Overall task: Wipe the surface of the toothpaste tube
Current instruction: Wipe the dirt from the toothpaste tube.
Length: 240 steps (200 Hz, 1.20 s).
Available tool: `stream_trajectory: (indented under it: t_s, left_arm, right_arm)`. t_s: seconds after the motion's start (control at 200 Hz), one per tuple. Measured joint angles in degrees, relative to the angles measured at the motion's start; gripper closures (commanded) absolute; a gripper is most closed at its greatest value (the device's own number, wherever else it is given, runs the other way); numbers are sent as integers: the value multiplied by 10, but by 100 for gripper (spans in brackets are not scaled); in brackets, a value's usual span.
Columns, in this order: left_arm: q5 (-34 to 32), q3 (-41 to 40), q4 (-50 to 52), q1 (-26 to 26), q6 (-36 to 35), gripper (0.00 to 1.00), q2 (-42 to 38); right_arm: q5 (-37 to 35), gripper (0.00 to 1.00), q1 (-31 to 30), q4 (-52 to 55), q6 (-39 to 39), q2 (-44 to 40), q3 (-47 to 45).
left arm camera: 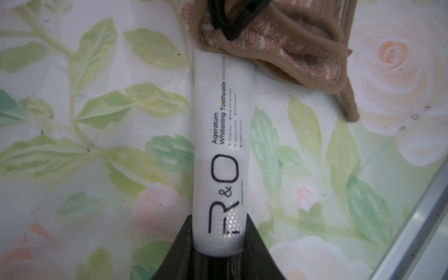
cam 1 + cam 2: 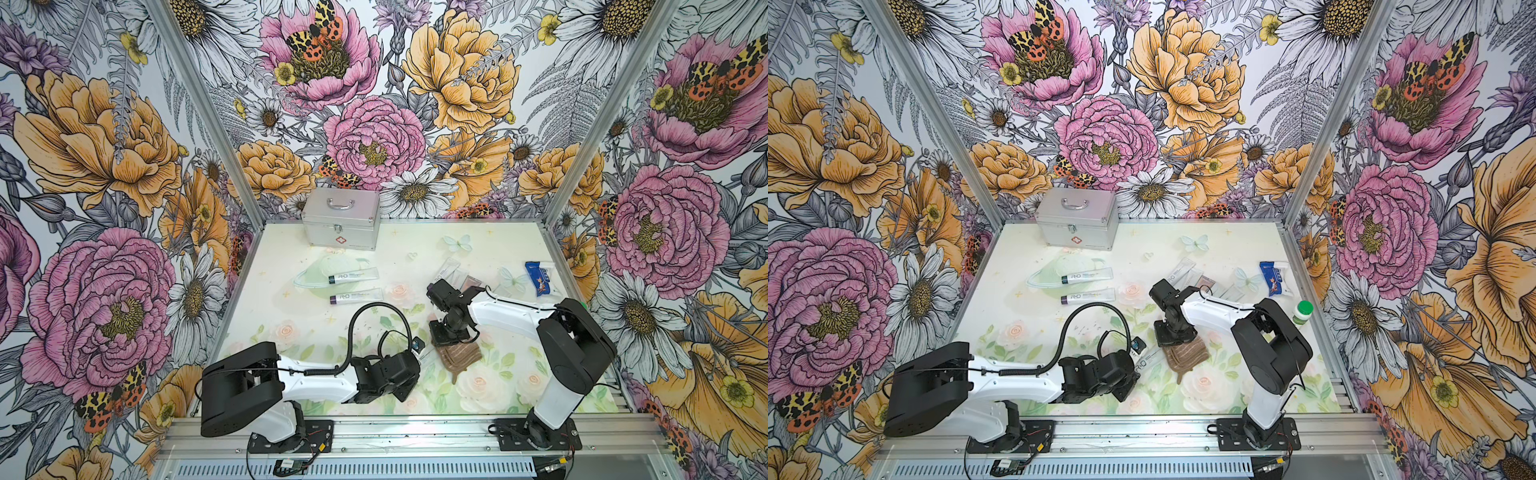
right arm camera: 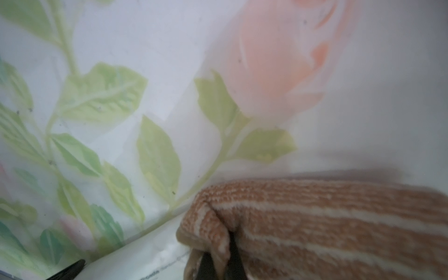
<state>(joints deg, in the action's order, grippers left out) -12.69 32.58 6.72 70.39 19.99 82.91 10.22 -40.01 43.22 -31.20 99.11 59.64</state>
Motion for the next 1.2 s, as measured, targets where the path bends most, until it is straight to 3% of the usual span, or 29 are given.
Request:
stream_trajectory:
  t_s: [0.385,0.881,1.201]
  left_arm:
    - [1,0,5,0,0,71,0]
    - [1,0,-1,0,0,71,0]
    - [1,0,-1,0,0,71,0]
  right_arm:
    - [14,100,-25,0,-22,-7,2]
    - [-9,100,25,11,20,12,6]
    - [19,100,4,13,8,-3,1]
